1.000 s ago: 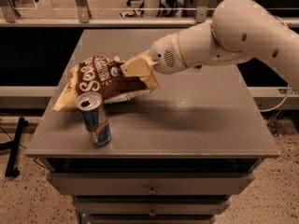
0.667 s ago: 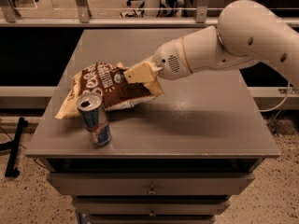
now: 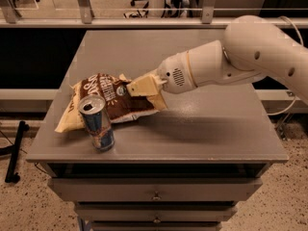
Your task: Move brown chip bag near redbull can
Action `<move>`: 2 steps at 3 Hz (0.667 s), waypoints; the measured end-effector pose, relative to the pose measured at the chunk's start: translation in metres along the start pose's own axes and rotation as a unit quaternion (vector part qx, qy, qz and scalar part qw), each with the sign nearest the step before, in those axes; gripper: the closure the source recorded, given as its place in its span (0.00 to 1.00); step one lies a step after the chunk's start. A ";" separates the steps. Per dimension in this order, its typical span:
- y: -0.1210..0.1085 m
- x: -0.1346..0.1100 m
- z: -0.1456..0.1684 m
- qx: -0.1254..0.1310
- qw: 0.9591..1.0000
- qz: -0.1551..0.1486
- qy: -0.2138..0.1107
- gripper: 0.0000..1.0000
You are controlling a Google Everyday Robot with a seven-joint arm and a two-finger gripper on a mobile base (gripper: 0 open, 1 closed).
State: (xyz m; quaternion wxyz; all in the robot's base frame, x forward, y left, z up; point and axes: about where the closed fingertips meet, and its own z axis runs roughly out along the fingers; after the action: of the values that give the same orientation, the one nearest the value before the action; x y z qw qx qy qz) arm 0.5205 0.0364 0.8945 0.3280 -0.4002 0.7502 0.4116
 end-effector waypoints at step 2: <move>0.001 0.009 0.008 0.002 1.000 0.014 -0.002 0.60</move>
Offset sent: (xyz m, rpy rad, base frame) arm -0.0021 -0.0015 -0.0147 -0.0022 0.0278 -0.0360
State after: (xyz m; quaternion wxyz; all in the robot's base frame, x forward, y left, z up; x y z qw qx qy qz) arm 0.5170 0.0405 0.8844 0.3247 -0.3884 0.7558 0.4153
